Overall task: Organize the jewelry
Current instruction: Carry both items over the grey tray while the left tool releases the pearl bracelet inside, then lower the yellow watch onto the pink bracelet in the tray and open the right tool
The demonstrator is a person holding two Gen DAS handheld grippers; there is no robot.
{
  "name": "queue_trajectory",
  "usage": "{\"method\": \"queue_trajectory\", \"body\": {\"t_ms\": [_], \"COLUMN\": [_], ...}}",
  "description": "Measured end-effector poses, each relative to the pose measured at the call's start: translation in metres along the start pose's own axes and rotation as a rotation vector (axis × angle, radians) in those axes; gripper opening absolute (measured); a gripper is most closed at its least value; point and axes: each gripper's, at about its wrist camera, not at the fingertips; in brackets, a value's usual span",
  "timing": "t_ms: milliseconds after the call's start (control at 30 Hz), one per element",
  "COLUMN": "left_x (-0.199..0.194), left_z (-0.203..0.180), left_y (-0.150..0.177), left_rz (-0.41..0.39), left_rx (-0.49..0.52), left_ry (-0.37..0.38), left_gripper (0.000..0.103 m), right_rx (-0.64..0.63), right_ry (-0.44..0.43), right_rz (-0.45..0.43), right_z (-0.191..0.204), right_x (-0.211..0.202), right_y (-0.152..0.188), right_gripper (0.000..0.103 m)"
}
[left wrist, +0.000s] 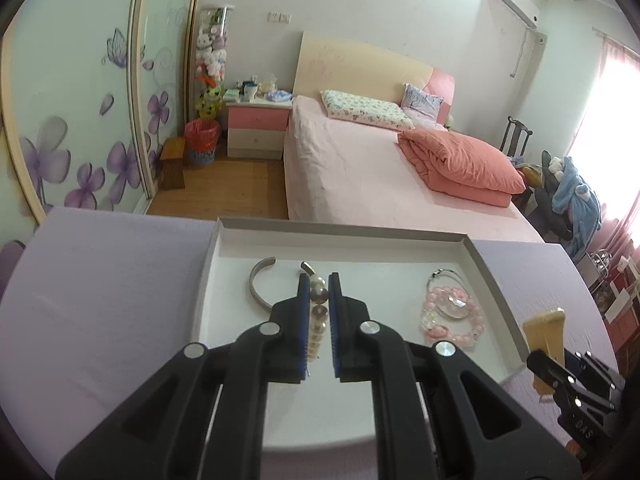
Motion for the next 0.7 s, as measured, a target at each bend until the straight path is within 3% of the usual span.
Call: {"method": "queue_trajectory", "body": {"t_ms": [233, 300, 467, 700], "left_x": [0.010, 0.003, -0.025, -0.062], "left_z": [0.020, 0.024, 0.029, 0.029], "left_y": [0.005, 0.007, 0.012, 0.030], "left_rz": [0.026, 0.013, -0.044, -0.111], "left_rx": [-0.050, -0.058, -0.061, -0.015], "left_ry": [0.011, 0.015, -0.006, -0.062], "left_gripper": [0.014, 0.040, 0.067, 0.087], "right_rx": [0.001, 0.000, -0.010, -0.026], "right_ry": [0.011, 0.017, 0.053, 0.069], "right_rz": [0.005, 0.000, -0.015, -0.005], "right_z": [-0.001, 0.001, 0.004, 0.017], "right_x": [0.001, -0.001, -0.001, 0.014], "right_y": [-0.001, -0.003, -0.008, -0.019], "right_gripper": [0.034, 0.034, 0.034, 0.035]}}
Point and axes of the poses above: each gripper's, at about its wrist camera, not at the fingertips, and x roughly the way its jaws point, z to its left, y to its underside, and after that the axes turned 10 degrees about y, right-handed
